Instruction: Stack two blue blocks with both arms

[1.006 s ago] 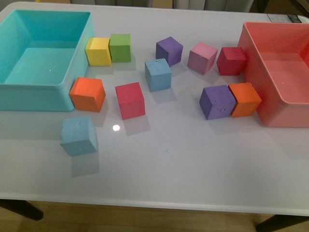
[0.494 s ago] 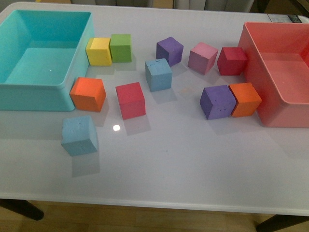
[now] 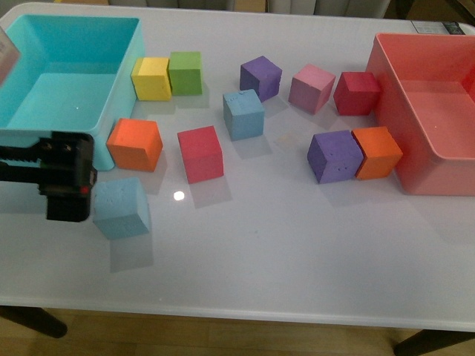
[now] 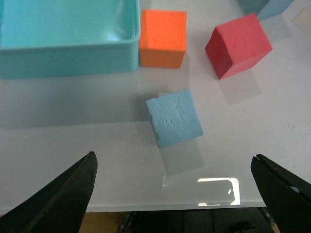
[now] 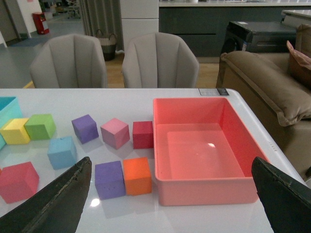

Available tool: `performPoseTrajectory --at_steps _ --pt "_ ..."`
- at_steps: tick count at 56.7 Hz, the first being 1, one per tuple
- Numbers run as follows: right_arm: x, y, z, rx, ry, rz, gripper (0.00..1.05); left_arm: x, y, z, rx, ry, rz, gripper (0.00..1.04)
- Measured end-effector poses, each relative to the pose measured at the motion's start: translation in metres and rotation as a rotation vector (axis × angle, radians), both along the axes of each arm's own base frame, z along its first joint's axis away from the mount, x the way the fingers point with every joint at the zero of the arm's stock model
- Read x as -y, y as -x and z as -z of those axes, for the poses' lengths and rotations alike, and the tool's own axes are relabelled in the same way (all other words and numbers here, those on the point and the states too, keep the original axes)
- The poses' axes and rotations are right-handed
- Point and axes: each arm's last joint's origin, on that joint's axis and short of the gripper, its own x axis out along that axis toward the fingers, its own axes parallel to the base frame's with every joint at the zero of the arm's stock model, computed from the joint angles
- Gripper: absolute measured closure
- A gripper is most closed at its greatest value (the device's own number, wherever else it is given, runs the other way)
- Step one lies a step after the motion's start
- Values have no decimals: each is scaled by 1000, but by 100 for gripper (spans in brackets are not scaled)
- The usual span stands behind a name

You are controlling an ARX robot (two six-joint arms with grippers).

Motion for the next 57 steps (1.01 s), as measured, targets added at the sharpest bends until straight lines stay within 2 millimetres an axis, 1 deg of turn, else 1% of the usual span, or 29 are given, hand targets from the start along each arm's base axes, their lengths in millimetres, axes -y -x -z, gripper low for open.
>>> performPoseTrajectory --at_steps 4,12,33,47,57 --pt "0 0 0 0 0 0 9 8 -6 12 -25 -11 4 9" --pt "0 0 0 0 0 0 9 14 -17 30 -72 -26 -7 9" --pt "0 0 0 0 0 0 9 24 -47 51 -125 -16 -68 9" --pt "0 0 0 0 0 0 9 39 -60 65 -154 -36 -57 9" --pt "0 0 0 0 0 0 9 42 -65 73 -168 -43 -59 9"
